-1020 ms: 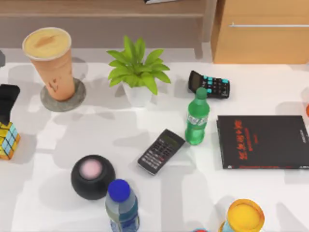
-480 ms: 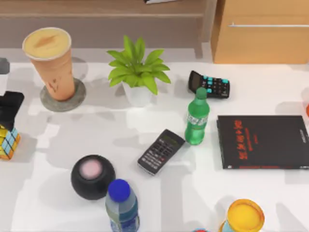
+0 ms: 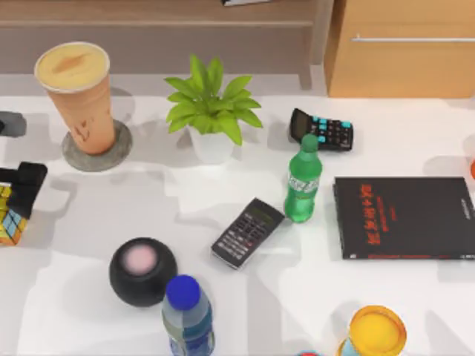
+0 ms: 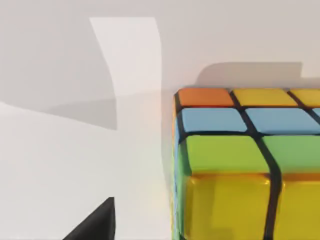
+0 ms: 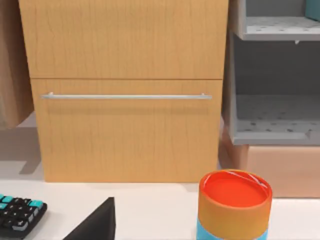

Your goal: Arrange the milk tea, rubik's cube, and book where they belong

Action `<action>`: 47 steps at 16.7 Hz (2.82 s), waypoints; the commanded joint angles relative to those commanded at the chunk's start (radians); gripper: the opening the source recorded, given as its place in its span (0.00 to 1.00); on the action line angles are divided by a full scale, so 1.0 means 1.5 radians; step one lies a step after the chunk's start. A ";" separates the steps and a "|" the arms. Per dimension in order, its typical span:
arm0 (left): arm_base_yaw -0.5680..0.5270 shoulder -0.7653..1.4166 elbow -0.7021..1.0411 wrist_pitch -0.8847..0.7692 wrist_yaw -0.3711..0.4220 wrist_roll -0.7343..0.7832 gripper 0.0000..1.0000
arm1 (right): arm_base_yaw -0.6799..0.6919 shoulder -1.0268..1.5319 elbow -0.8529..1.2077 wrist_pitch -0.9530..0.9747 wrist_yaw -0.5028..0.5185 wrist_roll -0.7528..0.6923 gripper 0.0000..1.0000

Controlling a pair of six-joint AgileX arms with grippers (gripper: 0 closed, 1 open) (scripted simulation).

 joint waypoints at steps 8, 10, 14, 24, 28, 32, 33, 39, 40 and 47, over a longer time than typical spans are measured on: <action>0.000 0.000 0.000 0.000 0.000 0.000 0.47 | 0.000 0.000 0.000 0.000 0.000 0.000 1.00; 0.000 0.000 0.000 0.000 0.000 0.000 0.32 | 0.000 0.000 0.000 0.000 0.000 0.000 1.00; 0.000 0.000 0.000 0.000 0.000 0.000 0.02 | 0.000 0.000 0.000 0.000 0.000 0.000 1.00; 0.000 -0.002 0.002 -0.002 0.000 0.001 0.00 | 0.000 0.000 0.000 0.000 0.000 0.000 1.00; 0.000 -0.016 0.028 -0.042 0.000 0.000 0.00 | 0.000 0.000 0.000 0.000 0.000 0.000 1.00; 0.000 -0.029 0.047 -0.075 0.000 0.000 0.00 | 0.000 0.000 0.000 0.000 0.000 0.000 1.00; 0.000 -0.029 0.047 -0.075 0.000 0.000 0.00 | 0.000 0.000 0.000 0.000 0.000 0.000 1.00; -0.005 -0.081 0.075 -0.050 0.008 -0.004 0.00 | 0.000 0.000 0.000 0.000 0.000 0.000 1.00; -0.007 -0.103 0.087 -0.038 0.011 -0.007 0.00 | 0.000 0.000 0.000 0.000 0.000 0.000 1.00; -0.032 -0.259 0.149 0.212 0.029 -0.062 0.00 | 0.000 0.000 0.000 0.000 0.000 0.000 1.00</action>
